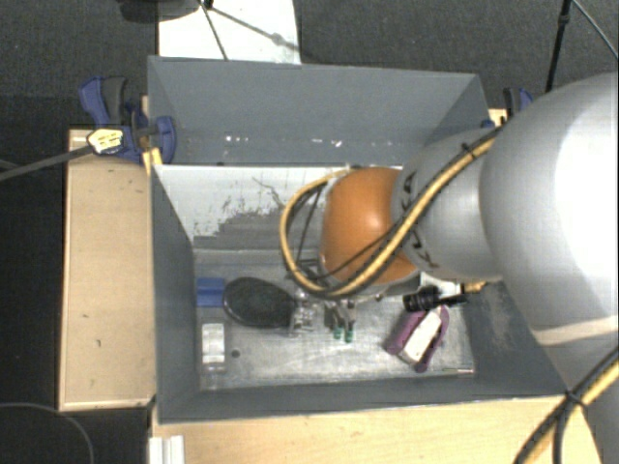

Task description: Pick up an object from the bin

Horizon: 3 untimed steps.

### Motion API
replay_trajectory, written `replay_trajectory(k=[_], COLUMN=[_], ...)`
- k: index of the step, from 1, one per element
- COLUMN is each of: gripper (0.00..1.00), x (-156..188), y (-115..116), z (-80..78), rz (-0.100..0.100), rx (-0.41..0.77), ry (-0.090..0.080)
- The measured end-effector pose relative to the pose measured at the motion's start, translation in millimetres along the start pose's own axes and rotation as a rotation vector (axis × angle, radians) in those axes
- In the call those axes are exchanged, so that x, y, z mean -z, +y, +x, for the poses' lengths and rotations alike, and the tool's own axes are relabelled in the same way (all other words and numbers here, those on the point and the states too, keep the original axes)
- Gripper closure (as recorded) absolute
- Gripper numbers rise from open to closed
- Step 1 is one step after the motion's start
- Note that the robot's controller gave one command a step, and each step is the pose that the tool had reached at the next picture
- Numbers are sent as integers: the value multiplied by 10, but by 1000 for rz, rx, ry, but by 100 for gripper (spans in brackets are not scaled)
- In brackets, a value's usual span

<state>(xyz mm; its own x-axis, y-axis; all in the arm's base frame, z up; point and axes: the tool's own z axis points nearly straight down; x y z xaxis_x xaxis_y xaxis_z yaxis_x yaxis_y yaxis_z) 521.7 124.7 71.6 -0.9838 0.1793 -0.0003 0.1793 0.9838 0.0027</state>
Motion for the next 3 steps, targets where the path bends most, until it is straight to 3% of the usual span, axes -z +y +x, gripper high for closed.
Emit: replay_trajectory(k=[1,2,3], gripper=[100,100,0], x=[1386,389,380], y=[347,574,539], z=[175,303,299], rz=[-2,-6,0], rx=[96,258,251], ry=[-9,-5,-3])
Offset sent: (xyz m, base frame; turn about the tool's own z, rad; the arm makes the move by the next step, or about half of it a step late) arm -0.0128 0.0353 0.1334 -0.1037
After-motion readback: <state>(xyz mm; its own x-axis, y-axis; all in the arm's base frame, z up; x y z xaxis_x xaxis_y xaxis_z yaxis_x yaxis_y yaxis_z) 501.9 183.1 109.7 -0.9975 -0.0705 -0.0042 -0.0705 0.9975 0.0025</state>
